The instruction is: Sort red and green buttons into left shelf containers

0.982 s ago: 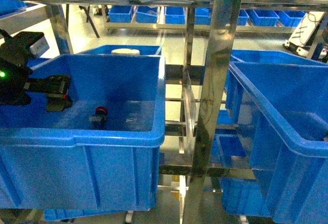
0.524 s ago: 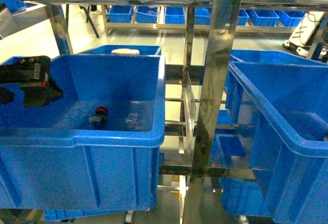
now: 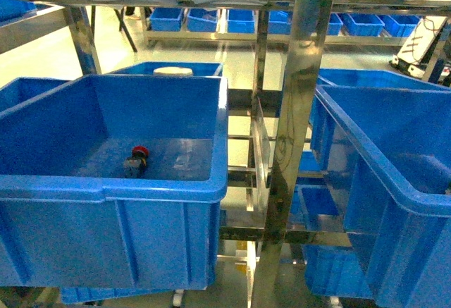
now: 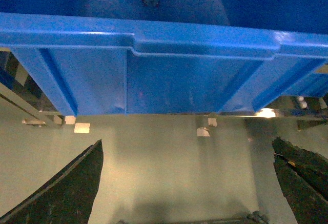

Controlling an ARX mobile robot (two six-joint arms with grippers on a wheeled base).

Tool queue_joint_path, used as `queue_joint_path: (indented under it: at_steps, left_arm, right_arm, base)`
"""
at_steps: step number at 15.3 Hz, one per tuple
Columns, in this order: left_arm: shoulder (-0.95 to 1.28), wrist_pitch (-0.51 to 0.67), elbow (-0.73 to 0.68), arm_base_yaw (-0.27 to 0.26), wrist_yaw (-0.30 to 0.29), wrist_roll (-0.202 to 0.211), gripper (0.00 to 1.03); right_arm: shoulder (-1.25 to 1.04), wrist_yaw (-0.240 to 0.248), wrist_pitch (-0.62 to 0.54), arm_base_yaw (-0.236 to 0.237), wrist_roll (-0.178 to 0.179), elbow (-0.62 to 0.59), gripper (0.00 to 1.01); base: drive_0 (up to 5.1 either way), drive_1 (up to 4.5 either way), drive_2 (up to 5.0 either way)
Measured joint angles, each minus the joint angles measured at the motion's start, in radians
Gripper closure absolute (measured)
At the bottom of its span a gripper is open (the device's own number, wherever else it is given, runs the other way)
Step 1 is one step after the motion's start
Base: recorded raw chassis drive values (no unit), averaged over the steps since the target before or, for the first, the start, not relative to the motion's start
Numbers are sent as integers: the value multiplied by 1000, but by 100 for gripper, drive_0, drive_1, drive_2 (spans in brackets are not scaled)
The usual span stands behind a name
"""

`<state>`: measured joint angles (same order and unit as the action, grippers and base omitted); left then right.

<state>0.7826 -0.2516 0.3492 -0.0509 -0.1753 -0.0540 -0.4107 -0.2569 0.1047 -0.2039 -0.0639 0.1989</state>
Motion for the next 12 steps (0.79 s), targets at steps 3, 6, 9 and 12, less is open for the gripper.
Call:
queue_joint_path:
  at_steps: [3,6,9,12]
  left_arm:
    - [-73,-1,5,3,3,9,5]
    - [-169,544,-223,55,156,35,27]
    - [-250,719,-285,50,176,36,59]
    - [-329,656,-305,51,177,36,92]
  right_arm:
    - [0,0,0,0,0,0,3]
    - [88,95,-311,44,34,-135,23]
    - [151,221,-319,157,49,-154,56]
    - [201,258,-320,205,50,-187,89]
  base:
    - [0,0,0]
    - [0,0,0]
    - [0,0,0]
    - [0,0,0]
